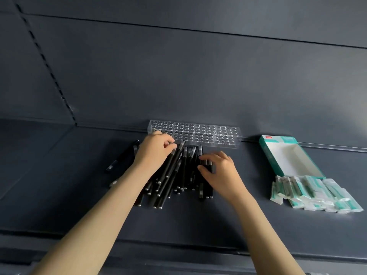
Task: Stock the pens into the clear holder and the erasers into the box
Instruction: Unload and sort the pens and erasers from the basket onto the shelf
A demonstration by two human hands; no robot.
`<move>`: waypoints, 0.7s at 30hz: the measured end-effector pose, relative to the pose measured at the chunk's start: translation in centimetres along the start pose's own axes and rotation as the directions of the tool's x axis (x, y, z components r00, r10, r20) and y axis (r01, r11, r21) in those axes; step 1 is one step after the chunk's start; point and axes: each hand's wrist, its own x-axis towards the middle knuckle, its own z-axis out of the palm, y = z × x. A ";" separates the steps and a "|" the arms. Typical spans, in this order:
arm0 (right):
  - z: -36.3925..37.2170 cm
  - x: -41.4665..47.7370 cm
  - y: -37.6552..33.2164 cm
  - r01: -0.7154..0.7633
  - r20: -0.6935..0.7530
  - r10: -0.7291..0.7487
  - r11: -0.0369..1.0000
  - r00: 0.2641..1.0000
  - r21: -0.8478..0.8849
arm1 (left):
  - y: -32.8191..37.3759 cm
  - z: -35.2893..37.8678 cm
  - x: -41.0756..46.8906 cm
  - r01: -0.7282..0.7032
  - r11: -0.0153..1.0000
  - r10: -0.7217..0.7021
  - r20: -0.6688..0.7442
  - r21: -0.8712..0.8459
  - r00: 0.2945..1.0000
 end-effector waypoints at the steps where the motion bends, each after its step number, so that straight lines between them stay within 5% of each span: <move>1: -0.3 0.5 -0.6 0.023 -0.019 -0.023 1.000 1.000 0.015 | -0.2 -0.7 -0.3 -0.003 1.000 0.003 -0.007 0.012 1.000; 11: 3.2 6.2 -17.1 0.419 0.020 -0.432 0.884 0.902 0.205 | -7.9 -16.1 -8.2 0.136 0.957 -0.077 -0.228 0.255 0.971; 21: 15.5 6.3 -38.4 0.570 0.139 -0.634 0.755 0.761 0.324 | -22.4 -34.6 -16.8 0.327 0.866 -0.174 -0.384 0.378 0.907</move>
